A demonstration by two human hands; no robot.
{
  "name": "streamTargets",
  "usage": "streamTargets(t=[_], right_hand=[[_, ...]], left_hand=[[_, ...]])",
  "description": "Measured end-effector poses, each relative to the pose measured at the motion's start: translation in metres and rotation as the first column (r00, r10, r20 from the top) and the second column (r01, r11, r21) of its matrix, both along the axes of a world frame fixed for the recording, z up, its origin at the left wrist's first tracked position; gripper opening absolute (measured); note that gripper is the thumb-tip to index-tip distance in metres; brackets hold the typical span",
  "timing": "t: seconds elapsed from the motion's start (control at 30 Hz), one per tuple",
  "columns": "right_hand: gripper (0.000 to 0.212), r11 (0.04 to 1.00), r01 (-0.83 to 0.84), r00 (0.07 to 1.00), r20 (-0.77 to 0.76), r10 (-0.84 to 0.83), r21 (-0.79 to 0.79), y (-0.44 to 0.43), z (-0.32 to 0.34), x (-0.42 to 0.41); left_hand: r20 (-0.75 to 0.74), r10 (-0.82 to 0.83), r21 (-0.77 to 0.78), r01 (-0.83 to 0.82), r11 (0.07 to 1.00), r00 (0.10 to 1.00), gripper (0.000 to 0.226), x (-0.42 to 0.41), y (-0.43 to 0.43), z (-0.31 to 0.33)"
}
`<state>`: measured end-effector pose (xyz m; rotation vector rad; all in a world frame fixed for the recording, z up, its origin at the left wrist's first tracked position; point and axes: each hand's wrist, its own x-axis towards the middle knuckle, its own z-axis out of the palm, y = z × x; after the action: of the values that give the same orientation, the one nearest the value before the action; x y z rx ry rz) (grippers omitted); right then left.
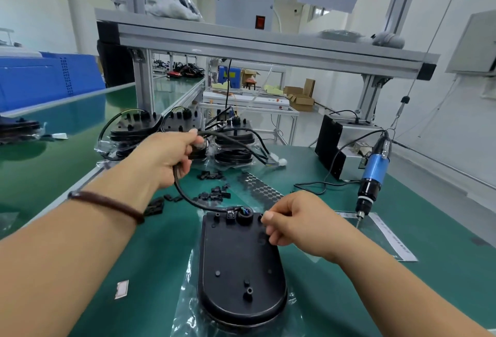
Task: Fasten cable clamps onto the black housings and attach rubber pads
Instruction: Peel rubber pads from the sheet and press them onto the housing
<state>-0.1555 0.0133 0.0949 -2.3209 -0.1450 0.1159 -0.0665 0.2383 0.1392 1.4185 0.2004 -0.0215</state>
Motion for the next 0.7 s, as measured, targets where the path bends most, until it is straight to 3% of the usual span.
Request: streamTargets(t=[0.13,0.2,0.3,0.4,0.47,0.57,0.63,0.7], right_hand=[[0.031,0.981,0.056,0.998,-0.028,-0.051,0.186,0.0,0.013,0.008],[0.039,0.928,0.13,0.991,-0.054,-0.119,0.35,0.004,0.024,0.018],[0.054,0.766,0.284,0.958,-0.193,-0.211,0.576,0.016,0.038,0.032],[0.043,0.544,0.379,0.925,-0.332,-0.187,0.749,0.023,0.045,0.039],[0.035,0.454,0.419,0.908,-0.373,-0.19,0.786,0.025,0.047,0.039],[0.042,0.527,0.374,0.927,-0.301,-0.222,0.763,0.027,0.048,0.037],[0.048,0.602,0.299,0.954,-0.233,-0.187,0.741,0.028,0.048,0.034],[0.053,0.673,0.234,0.971,-0.21,-0.118,0.702,0.028,0.048,0.029]], left_hand=[[0.268,-0.079,0.078,0.06,0.995,0.96,0.023,-0.044,-0.002,-0.005],[0.37,-0.127,0.18,0.063,0.982,0.92,0.021,-0.068,-0.005,-0.012],[0.465,-0.218,0.405,0.013,0.914,0.858,0.014,-0.1,-0.005,-0.025],[0.504,-0.345,0.643,-0.077,0.762,0.792,0.021,-0.124,0.003,-0.039],[0.47,-0.441,0.725,-0.05,0.687,0.764,0.016,-0.136,0.006,-0.049],[0.363,-0.599,0.821,0.059,0.568,0.714,0.02,-0.138,0.01,-0.05],[0.463,-0.558,0.816,-0.086,0.571,0.689,0.025,-0.121,0.015,-0.034],[0.58,-0.494,0.803,-0.352,0.481,0.648,0.035,-0.098,0.019,-0.007]])
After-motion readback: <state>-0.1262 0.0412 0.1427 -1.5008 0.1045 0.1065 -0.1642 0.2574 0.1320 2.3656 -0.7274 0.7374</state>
